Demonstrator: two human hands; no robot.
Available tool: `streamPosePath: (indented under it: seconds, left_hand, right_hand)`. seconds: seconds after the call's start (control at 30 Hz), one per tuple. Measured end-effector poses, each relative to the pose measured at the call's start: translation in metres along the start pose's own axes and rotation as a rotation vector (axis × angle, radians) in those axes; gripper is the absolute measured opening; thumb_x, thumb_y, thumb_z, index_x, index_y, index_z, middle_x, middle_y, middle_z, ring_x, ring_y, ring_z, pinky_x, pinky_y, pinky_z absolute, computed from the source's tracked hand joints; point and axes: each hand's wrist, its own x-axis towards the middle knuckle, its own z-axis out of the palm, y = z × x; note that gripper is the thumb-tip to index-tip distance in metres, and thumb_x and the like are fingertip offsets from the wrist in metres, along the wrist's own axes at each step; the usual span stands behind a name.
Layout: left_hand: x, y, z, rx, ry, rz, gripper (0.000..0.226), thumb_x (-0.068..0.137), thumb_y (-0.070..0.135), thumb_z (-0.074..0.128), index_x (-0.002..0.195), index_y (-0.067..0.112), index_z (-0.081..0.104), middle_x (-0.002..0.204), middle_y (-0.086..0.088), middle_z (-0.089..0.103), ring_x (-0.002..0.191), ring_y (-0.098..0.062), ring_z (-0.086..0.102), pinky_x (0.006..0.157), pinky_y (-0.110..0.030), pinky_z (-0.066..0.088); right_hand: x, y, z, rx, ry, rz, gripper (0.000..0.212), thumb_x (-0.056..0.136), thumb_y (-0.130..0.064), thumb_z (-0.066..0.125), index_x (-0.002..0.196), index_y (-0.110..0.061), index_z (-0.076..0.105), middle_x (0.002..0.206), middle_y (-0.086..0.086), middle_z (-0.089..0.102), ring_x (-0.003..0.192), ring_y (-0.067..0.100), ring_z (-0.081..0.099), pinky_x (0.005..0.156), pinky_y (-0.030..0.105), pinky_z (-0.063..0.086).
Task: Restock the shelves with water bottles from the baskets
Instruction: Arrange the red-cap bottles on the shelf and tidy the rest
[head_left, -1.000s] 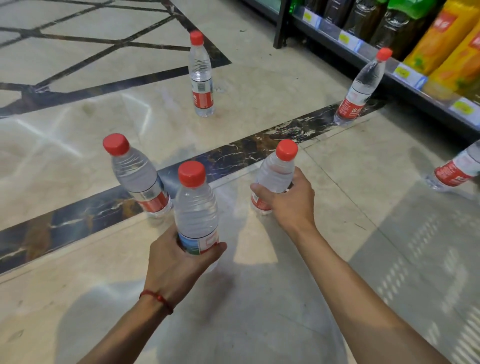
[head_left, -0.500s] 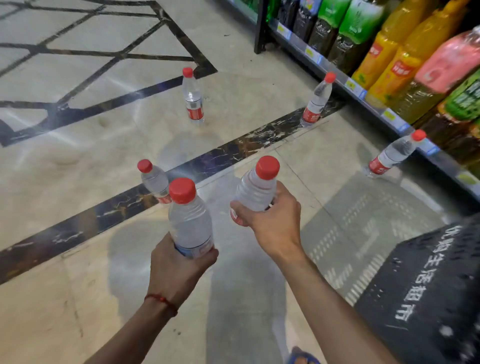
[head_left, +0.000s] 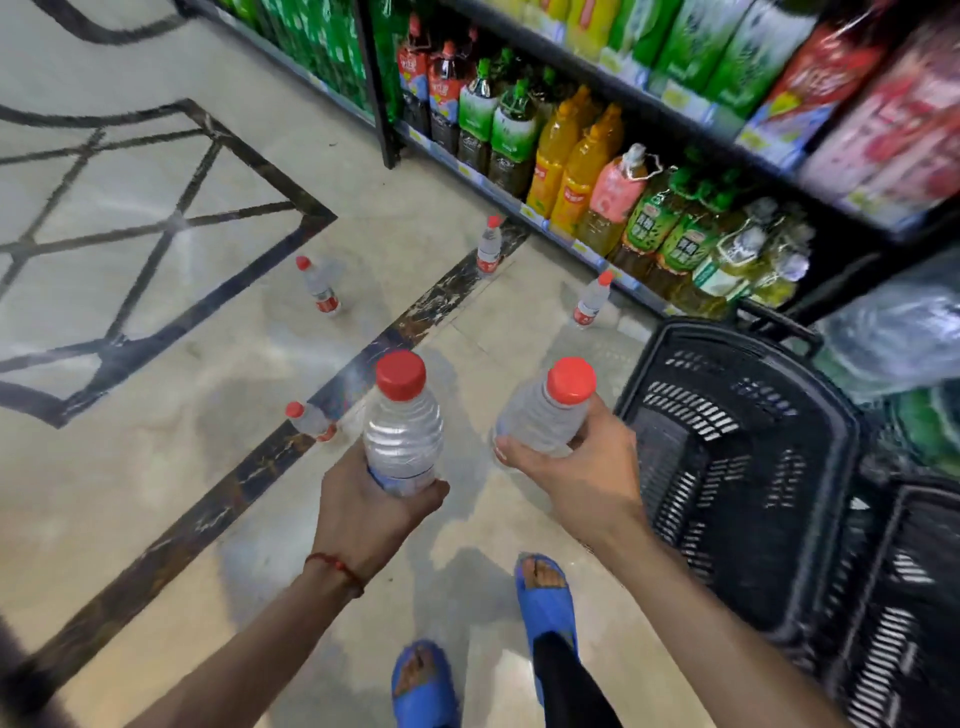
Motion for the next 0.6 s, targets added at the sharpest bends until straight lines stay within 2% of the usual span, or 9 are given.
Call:
streamPosePath:
  seconds: [0.1, 0.2, 0.27, 0.3, 0.33, 0.37, 0.43, 0.53, 0.6]
  left_hand:
    - [-0.02, 0.048, -0.011, 0.037, -0.094, 0.097, 0.04, 0.06, 0.04, 0.086, 0.092, 0.021, 0.071, 0.085, 0.005, 0.075, 0.079, -0.012, 0.072, 0.071, -0.036, 0.06]
    - [-0.044, 0.097, -0.015, 0.1, -0.165, 0.19, 0.05, 0.059, 0.053, 0.089, 0.095, 0.022, 0.071, 0.089, 0.007, 0.077, 0.081, -0.011, 0.074, 0.073, -0.039, 0.061]
    - [-0.063, 0.13, -0.013, 0.124, -0.204, 0.234, 0.048, 0.062, 0.045, 0.096, 0.094, 0.02, 0.07, 0.086, 0.006, 0.076, 0.077, -0.012, 0.074, 0.072, -0.039, 0.062]
    - [-0.075, 0.149, -0.009, 0.124, -0.217, 0.257, 0.045, 0.063, 0.039, 0.097, 0.092, 0.019, 0.069, 0.085, 0.005, 0.076, 0.075, -0.012, 0.074, 0.072, -0.038, 0.062]
    - [-0.085, 0.167, -0.005, 0.117, -0.235, 0.28, 0.043, 0.064, 0.033, 0.098, 0.092, 0.02, 0.068, 0.085, 0.004, 0.075, 0.076, -0.009, 0.073, 0.074, -0.035, 0.062]
    - [-0.097, 0.185, 0.002, 0.107, -0.266, 0.301, 0.042, 0.065, 0.028, 0.097, 0.094, 0.022, 0.067, 0.087, 0.004, 0.075, 0.077, -0.003, 0.072, 0.074, -0.025, 0.059]
    - [-0.123, 0.219, 0.018, 0.08, -0.311, 0.361, 0.046, 0.065, 0.031, 0.097, 0.098, 0.025, 0.066, 0.093, 0.008, 0.074, 0.082, 0.007, 0.069, 0.072, -0.007, 0.05]
    - [-0.169, 0.258, 0.047, 0.058, -0.357, 0.404, 0.066, 0.053, 0.062, 0.088, 0.103, 0.021, 0.073, 0.098, 0.01, 0.077, 0.088, -0.001, 0.072, 0.078, -0.018, 0.055]
    - [-0.202, 0.278, 0.068, 0.036, -0.382, 0.41, 0.071, 0.053, 0.062, 0.087, 0.107, 0.017, 0.075, 0.1, 0.008, 0.078, 0.09, -0.006, 0.074, 0.081, -0.026, 0.059]
  right_hand:
    - [-0.037, -0.04, -0.043, 0.018, 0.096, 0.009, 0.053, 0.069, -0.026, 0.098, 0.114, -0.024, 0.072, 0.101, -0.01, 0.08, 0.096, 0.012, 0.076, 0.088, 0.043, 0.062]
    - [-0.077, -0.077, -0.089, 0.047, 0.223, 0.017, 0.046, 0.069, -0.016, 0.098, 0.107, -0.023, 0.073, 0.097, -0.012, 0.079, 0.091, 0.007, 0.075, 0.085, 0.033, 0.061]
    - [-0.105, -0.1, -0.121, 0.045, 0.293, 0.026, 0.043, 0.069, -0.011, 0.097, 0.1, -0.027, 0.072, 0.093, -0.016, 0.079, 0.085, 0.003, 0.074, 0.078, 0.025, 0.058]
    - [-0.119, -0.109, -0.138, 0.043, 0.331, 0.026, 0.043, 0.068, -0.011, 0.097, 0.099, -0.028, 0.072, 0.093, -0.015, 0.079, 0.085, 0.005, 0.075, 0.077, 0.026, 0.059]
    - [-0.132, -0.118, -0.155, 0.049, 0.37, 0.025, 0.042, 0.068, -0.012, 0.097, 0.098, -0.028, 0.072, 0.093, -0.012, 0.079, 0.085, 0.008, 0.076, 0.079, 0.03, 0.061]
    - [-0.146, -0.126, -0.173, 0.058, 0.4, 0.029, 0.041, 0.068, -0.013, 0.098, 0.099, -0.026, 0.073, 0.093, -0.01, 0.08, 0.087, 0.011, 0.076, 0.081, 0.036, 0.062]
    - [-0.174, -0.14, -0.208, 0.073, 0.441, 0.032, 0.042, 0.069, -0.016, 0.098, 0.103, -0.023, 0.075, 0.096, -0.008, 0.08, 0.09, 0.014, 0.077, 0.085, 0.044, 0.063]
    - [-0.223, -0.158, -0.262, 0.079, 0.511, 0.021, 0.044, 0.069, -0.02, 0.098, 0.107, -0.025, 0.076, 0.097, -0.012, 0.08, 0.092, 0.011, 0.077, 0.087, 0.045, 0.063]
    - [-0.256, -0.166, -0.299, 0.058, 0.534, 0.007, 0.046, 0.068, -0.023, 0.098, 0.109, -0.028, 0.076, 0.098, -0.016, 0.079, 0.093, 0.008, 0.076, 0.088, 0.043, 0.063]
